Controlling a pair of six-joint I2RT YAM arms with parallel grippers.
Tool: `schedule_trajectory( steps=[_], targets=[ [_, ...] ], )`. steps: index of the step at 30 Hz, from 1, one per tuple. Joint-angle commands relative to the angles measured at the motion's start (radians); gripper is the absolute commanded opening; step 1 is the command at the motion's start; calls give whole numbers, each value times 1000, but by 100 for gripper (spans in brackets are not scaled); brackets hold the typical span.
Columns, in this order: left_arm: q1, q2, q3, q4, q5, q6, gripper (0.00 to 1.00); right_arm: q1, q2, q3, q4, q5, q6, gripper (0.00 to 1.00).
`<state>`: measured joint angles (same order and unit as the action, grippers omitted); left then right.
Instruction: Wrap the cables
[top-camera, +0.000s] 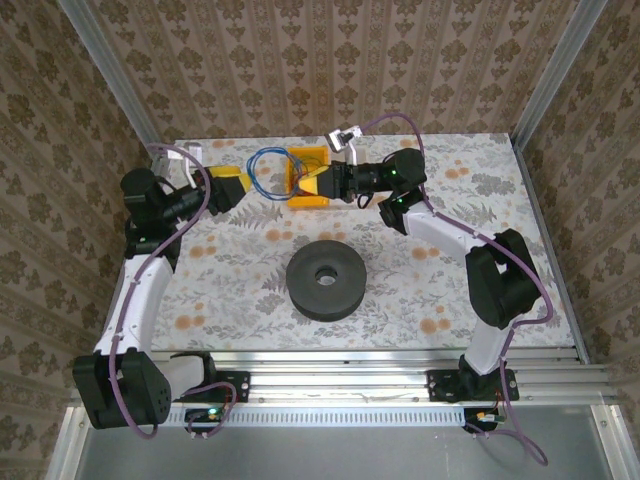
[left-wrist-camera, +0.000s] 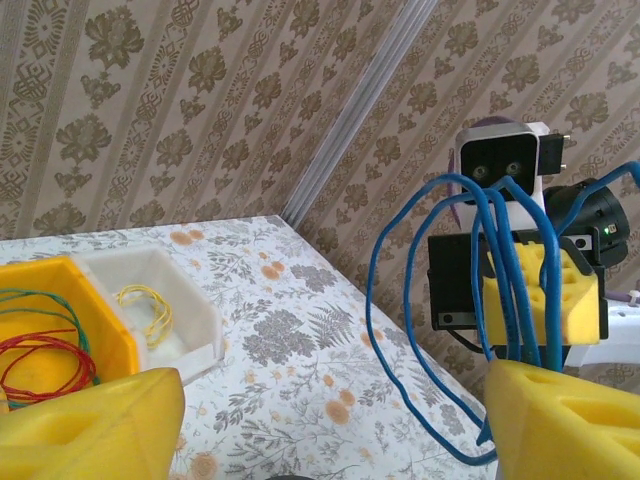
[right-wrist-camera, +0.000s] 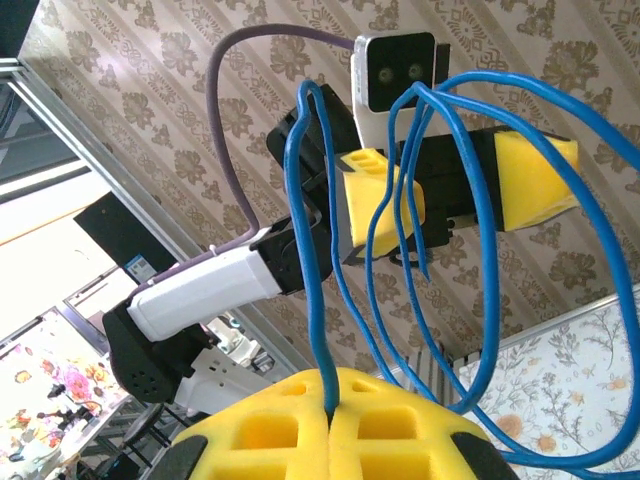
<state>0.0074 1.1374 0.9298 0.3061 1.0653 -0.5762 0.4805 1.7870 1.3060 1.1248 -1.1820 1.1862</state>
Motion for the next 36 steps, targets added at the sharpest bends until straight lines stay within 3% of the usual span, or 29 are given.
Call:
schedule_trajectory(
  steps=[1,15,24,28,36],
  targets=[
    [5,-8,-12,17,-4,12,80,-5,-30,28,62,21,15,0],
    [8,-4,-24,-34,-28,45,79,-58,-61,1,98,48,45,0],
    [7,12,-39,30,-27,10,79,-59,-29,7,172,62,111,0],
    [6,32,-68,166,-11,-65,78,-50,-18,10,174,68,110,0],
    [2,159,-129,684,47,-374,73,-32,-2,19,178,78,116,0]
  ],
)
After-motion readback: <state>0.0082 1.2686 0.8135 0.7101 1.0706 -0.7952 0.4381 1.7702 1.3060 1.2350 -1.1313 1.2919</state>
